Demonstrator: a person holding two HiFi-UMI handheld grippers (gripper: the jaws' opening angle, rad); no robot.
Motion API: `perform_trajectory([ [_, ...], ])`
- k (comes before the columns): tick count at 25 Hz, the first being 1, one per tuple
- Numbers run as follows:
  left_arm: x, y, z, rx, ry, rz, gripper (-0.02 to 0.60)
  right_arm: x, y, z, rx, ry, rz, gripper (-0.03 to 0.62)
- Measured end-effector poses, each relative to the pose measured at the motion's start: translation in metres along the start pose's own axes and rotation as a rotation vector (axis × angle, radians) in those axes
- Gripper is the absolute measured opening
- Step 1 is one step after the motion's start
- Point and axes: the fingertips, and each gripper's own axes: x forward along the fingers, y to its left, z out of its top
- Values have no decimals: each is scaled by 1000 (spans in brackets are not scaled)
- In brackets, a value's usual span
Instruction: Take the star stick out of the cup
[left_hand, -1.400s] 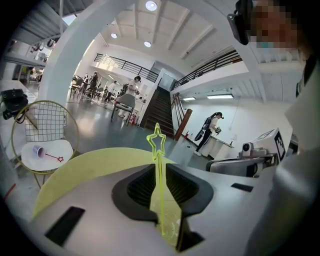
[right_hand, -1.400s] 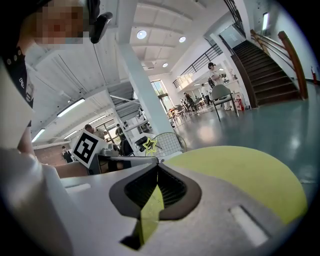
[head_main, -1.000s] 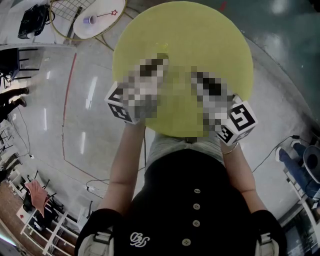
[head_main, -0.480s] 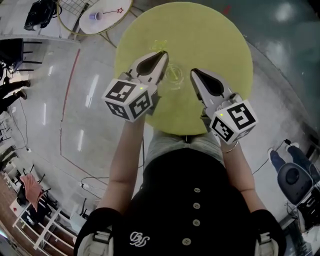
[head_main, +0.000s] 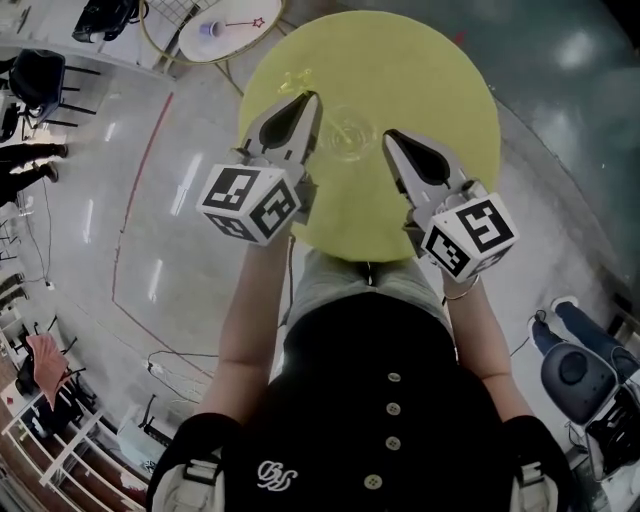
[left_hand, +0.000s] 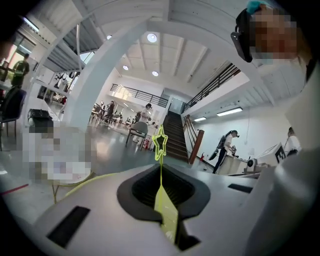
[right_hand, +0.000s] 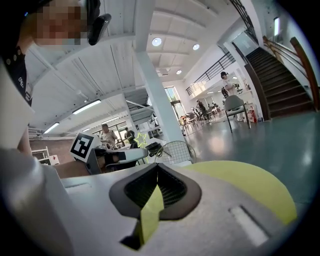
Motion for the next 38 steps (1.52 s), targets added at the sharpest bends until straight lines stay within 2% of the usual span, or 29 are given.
perform_trajectory([
  [7, -35, -27, 25, 30, -130, 10, 18, -29, 9, 19, -55, -53, 10, 3],
  [15, -74, -56, 44, 63, -213, 14, 18, -50, 22, 40, -104, -101, 38, 3],
  [25, -133, -93, 70, 87, -323, 58, 19, -83, 57, 59, -160, -139, 101, 3],
  [30, -160, -111, 67, 71, -369, 69, 18, -103, 79, 59, -186, -155, 146, 3],
  [38, -183, -138, 46, 37, -377, 76, 18, -123, 120, 46, -208, -132, 241, 3],
])
